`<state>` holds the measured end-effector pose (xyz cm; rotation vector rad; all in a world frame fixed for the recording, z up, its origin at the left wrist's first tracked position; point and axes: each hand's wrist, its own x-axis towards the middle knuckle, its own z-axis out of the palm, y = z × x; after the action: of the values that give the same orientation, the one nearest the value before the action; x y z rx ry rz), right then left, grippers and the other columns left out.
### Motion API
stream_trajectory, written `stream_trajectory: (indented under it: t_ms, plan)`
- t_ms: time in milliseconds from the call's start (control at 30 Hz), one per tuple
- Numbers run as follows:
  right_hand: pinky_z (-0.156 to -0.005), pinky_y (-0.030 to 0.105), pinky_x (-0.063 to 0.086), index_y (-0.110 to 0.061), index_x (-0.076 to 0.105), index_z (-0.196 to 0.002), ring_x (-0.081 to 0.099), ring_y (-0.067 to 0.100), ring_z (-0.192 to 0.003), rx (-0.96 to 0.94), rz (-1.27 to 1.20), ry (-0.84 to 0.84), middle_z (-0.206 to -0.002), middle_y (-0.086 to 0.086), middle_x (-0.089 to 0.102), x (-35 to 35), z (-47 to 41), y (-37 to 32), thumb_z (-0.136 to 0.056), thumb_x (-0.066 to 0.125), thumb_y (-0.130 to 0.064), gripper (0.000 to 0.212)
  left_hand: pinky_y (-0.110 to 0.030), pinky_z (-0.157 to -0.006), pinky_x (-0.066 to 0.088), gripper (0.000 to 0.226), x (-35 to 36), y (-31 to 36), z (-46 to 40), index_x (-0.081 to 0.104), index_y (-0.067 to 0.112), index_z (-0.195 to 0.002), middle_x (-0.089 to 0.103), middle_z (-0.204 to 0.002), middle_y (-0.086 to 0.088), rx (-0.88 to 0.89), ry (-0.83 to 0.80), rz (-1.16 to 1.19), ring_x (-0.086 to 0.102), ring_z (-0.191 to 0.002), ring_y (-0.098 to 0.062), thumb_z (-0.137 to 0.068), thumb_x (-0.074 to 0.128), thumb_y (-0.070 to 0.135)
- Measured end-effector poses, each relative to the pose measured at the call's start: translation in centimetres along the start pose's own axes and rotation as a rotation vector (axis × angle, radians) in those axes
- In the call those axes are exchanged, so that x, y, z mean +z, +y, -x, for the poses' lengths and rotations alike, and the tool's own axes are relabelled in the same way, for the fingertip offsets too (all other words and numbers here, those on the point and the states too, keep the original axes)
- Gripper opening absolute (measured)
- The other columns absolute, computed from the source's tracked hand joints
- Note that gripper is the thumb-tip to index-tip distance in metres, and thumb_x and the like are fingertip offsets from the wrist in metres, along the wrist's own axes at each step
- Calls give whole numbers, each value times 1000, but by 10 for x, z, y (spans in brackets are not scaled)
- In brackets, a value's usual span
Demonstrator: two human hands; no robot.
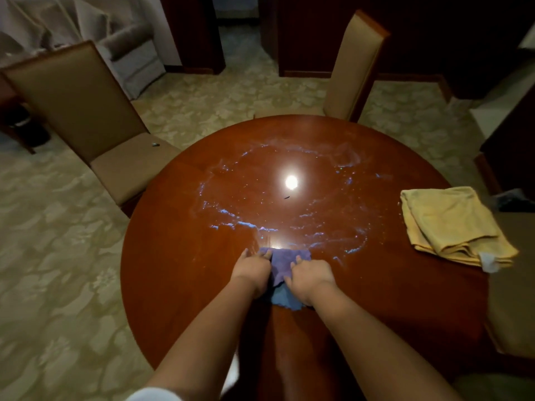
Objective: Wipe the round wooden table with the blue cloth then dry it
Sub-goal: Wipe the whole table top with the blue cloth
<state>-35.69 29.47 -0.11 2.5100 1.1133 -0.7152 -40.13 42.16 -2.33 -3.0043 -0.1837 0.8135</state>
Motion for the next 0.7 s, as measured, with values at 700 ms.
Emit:
stream_trajectory:
  t_ms: [700]
  plan:
    - [-103, 36, 36, -10, 9, -153, 32, 26, -140, -30, 50, 25, -161, 8, 1, -9, -34, 2, -105, 26, -28, 55, -35, -113, 20, 47, -12, -10, -3, 43, 11, -141, 40, -148, -5, -85, 62, -94, 44, -130, -23, -95, 48, 20]
